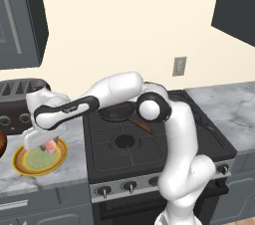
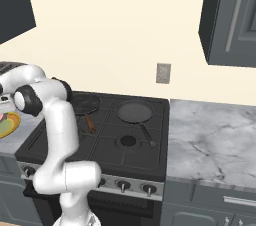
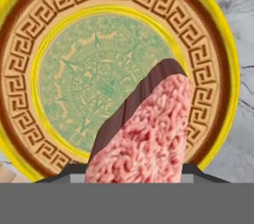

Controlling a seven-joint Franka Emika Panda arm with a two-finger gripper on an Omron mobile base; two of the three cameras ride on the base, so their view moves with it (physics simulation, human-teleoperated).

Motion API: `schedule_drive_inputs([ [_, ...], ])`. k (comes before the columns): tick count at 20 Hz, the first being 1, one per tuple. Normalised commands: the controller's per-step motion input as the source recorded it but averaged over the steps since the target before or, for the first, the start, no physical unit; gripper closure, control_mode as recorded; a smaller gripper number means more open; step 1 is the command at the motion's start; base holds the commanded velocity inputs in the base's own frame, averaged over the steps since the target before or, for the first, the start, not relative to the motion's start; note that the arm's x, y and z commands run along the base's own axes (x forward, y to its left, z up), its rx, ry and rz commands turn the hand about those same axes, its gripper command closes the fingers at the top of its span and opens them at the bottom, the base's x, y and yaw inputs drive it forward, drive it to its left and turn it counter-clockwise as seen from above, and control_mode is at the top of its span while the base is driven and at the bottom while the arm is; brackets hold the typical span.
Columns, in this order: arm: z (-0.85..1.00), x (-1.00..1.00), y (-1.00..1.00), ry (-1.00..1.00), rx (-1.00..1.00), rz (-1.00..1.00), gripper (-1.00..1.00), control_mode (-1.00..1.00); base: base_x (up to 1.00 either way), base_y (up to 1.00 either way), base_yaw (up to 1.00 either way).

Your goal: Place one of the steaks on the plate and the other in the bowl. Then place the bowl in the fridge.

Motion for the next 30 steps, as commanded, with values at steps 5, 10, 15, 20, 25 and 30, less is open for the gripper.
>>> schedule_drive_inputs([
  [5,-0.33,-0.07,0.00,0.00,0.01,-0.04,1.00,-1.00,0.00,0.00,0.00],
  [10,-0.44,0.00,0.00,0.00,0.00,-0.03,1.00,-1.00,0.00,0.00,0.00],
  [15,-0.48,0.00,0.04,0.01,0.00,-0.03,1.00,-1.00,0.00,0.00,0.00],
  [20,-0.07,0.00,0.10,0.00,0.00,0.00,-1.00,-1.00,0.00,0.00,0.00],
  [25,-0.01,0.00,0.02,0.00,0.00,0.00,-1.00,-1.00,0.00,0.00,0.00],
  [30,0.05,-0.03,0.00,0.00,0.00,0.00,-1.00,-1.00,0.00,0.00,0.00],
])
